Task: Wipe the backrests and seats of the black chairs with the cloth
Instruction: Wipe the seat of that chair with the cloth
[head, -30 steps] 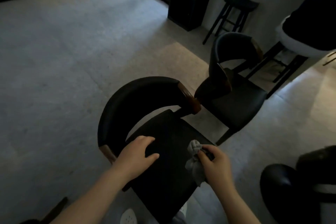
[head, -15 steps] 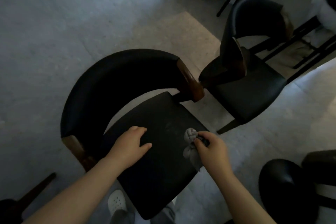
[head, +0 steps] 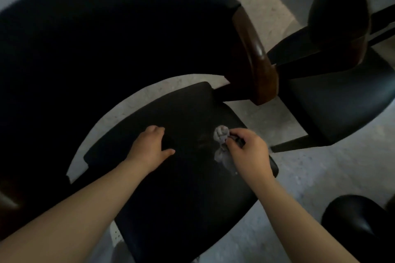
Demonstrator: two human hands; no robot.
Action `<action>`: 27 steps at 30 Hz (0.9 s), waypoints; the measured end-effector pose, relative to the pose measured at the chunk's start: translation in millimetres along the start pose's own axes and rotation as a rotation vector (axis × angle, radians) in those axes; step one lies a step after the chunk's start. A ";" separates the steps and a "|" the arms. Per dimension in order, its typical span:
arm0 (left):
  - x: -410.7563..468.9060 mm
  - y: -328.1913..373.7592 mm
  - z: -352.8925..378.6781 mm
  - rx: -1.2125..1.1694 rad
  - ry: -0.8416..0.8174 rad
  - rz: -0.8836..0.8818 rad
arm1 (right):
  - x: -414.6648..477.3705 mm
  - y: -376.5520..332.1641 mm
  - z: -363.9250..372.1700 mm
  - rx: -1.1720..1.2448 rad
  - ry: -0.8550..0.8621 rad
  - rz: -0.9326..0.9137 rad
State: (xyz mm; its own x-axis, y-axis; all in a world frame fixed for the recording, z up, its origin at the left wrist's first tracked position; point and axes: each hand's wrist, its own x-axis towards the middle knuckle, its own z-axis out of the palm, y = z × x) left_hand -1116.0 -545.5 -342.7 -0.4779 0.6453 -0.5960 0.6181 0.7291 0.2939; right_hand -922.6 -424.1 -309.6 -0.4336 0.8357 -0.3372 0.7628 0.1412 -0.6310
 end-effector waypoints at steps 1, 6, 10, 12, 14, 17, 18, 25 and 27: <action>11.2 -2.2 6.0 0.004 0.009 0.019 | 9.2 4.0 5.0 0.004 0.008 -0.018; 61.8 -18.2 27.9 -0.014 0.076 0.134 | 53.0 18.0 28.9 0.034 0.079 -0.116; 84.0 -37.9 45.7 0.198 0.132 0.069 | 88.0 19.9 47.8 0.043 0.120 -0.152; 88.2 -47.8 53.7 0.219 0.160 0.057 | 107.1 18.6 59.1 -0.001 0.164 -0.209; 90.2 -52.4 59.0 0.229 0.187 0.078 | 127.5 16.4 73.6 -0.020 0.172 -0.245; 92.9 -54.6 65.3 0.212 0.228 0.093 | 160.4 9.1 94.7 -0.120 0.194 -0.275; 94.0 -55.0 66.6 0.214 0.235 0.092 | 172.1 5.2 99.3 -0.178 0.214 -0.278; 99.5 -60.5 76.0 0.240 0.232 0.090 | 220.0 -0.8 126.3 -0.439 0.109 -0.185; 100.0 -62.1 78.2 0.229 0.238 0.101 | 224.6 3.2 132.6 -0.407 0.099 -0.178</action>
State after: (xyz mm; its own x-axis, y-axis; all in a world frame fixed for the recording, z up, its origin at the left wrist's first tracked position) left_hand -1153.4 -544.1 -479.0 -0.5229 0.7663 -0.3733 0.7806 0.6064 0.1514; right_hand -1081.2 -306.3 -479.9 -0.5422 0.8235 -0.1669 0.8156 0.4681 -0.3401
